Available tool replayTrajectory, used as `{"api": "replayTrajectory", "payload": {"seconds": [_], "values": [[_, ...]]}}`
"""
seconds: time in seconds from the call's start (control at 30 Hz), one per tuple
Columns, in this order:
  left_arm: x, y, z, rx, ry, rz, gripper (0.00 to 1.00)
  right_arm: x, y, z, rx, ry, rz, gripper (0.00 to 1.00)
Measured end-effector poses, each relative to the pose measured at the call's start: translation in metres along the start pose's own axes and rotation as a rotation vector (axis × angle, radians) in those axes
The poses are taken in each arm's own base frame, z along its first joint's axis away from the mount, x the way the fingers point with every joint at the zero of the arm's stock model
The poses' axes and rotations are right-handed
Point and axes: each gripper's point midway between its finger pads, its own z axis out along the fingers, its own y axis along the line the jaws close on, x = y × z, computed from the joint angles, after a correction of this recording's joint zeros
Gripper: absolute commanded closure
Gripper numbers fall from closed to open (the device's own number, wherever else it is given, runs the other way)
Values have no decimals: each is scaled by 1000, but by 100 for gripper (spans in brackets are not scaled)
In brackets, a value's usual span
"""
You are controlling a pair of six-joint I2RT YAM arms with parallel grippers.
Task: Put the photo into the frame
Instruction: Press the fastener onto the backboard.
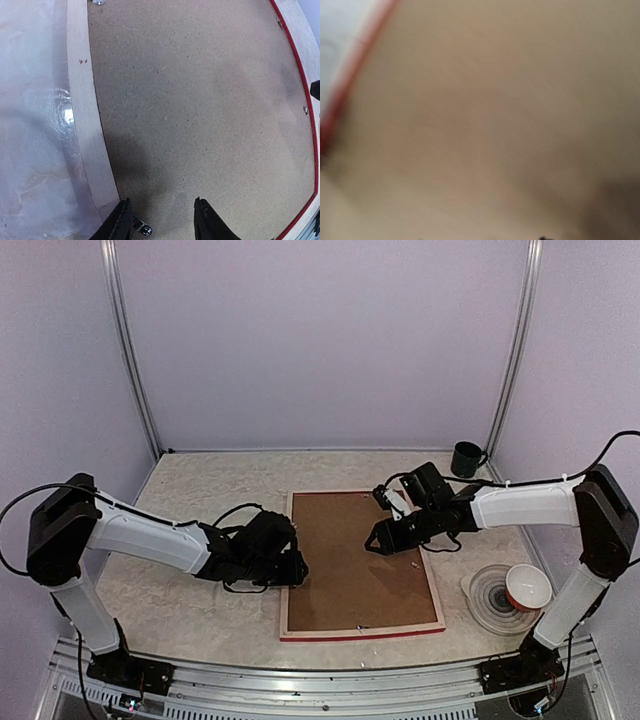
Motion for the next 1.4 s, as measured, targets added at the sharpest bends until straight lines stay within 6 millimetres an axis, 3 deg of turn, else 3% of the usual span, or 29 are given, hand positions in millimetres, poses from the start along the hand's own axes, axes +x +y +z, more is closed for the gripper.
{"api": "replayTrajectory", "payload": {"seconds": [0.07,0.2,0.5,0.87,1.17,1.4], "values": [[5,1,5,-18,19,6,60,18,-15,-1,34,31,21,49],[6,1,8,-48,38,8,60,31,-27,-4,63,42,34,46],[9,10,3,-139,20,31,57,27,-29,-12,65,2,21,37],[-2,30,-30,-279,-50,78,54,26,-36,-12,79,-8,32,25],[20,50,-8,-357,32,106,54,25,-46,-17,115,-26,42,23],[14,47,-2,-346,36,91,64,25,-47,-20,122,-32,42,22]]}}
